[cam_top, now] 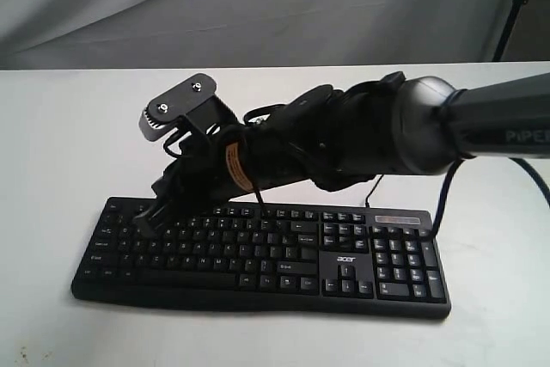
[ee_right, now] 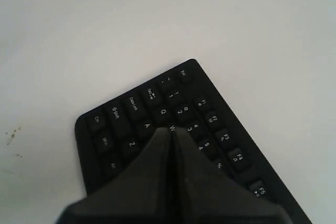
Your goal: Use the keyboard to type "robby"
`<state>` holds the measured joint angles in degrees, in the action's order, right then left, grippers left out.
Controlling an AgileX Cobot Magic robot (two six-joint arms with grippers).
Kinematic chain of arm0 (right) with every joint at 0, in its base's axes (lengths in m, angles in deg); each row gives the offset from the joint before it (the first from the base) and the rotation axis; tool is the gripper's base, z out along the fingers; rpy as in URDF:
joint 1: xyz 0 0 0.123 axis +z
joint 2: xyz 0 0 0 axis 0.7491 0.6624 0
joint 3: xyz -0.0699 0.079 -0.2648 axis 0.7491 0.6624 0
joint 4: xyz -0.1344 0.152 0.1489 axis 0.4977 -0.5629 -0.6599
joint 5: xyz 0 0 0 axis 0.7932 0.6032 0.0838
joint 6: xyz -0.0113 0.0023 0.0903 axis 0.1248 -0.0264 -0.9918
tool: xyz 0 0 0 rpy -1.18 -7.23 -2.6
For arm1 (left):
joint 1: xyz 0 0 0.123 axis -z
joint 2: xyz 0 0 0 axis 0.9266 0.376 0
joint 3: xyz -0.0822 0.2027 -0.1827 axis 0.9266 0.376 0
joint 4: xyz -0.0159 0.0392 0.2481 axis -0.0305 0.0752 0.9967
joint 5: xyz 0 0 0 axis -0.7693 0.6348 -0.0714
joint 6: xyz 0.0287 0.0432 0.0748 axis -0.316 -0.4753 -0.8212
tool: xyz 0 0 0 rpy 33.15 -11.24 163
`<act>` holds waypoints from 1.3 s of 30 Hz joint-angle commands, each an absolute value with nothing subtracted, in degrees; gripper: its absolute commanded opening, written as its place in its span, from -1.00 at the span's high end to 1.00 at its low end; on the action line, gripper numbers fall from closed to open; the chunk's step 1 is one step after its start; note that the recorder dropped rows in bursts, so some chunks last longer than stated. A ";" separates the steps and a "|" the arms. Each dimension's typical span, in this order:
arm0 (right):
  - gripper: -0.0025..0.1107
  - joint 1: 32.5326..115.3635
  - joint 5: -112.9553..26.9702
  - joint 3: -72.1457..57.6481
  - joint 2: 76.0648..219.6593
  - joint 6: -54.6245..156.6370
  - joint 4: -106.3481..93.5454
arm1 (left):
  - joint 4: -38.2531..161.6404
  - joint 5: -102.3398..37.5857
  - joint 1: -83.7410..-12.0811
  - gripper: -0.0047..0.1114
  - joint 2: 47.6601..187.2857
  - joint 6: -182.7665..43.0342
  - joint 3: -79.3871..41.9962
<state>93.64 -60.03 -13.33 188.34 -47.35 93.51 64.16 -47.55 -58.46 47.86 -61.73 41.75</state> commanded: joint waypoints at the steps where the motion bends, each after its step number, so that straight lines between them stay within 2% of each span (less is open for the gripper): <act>1: 0.96 93.81 -58.88 -13.76 188.32 -47.82 93.55 | 64.43 -47.24 -58.10 0.92 47.66 -61.57 42.00; 6: 0.96 93.92 -55.00 -13.76 188.32 -40.12 93.55 | 64.43 -47.24 -58.10 0.92 47.66 -61.57 42.00; 13: 0.96 99.36 -26.16 -13.90 188.32 -25.72 92.89 | 64.43 -47.24 -58.10 0.92 47.66 -61.57 42.00; 15: 0.96 101.11 -23.73 -15.80 188.32 -16.90 80.12 | 64.43 -47.24 -58.10 0.92 47.66 -61.57 42.00; 19: 0.96 101.73 -24.51 -22.43 188.32 25.87 33.12 | 64.43 -47.24 -58.10 0.92 47.66 -61.57 42.00; 24: 0.96 100.44 -15.83 -29.49 188.32 62.88 -7.00 | 64.43 -47.24 -58.10 0.92 47.66 -61.57 42.00; 31: 0.96 97.03 -12.43 -30.37 190.53 73.57 -21.20 | 64.43 -47.24 -58.10 0.92 47.66 -61.57 42.00; 39: 0.96 97.25 -13.74 -30.46 197.70 86.27 -35.46 | 64.43 -47.24 -58.10 0.92 47.66 -61.57 42.00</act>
<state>97.12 -12.05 -30.15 196.35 82.80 -31.35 64.16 -47.55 -58.46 47.86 -61.73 41.75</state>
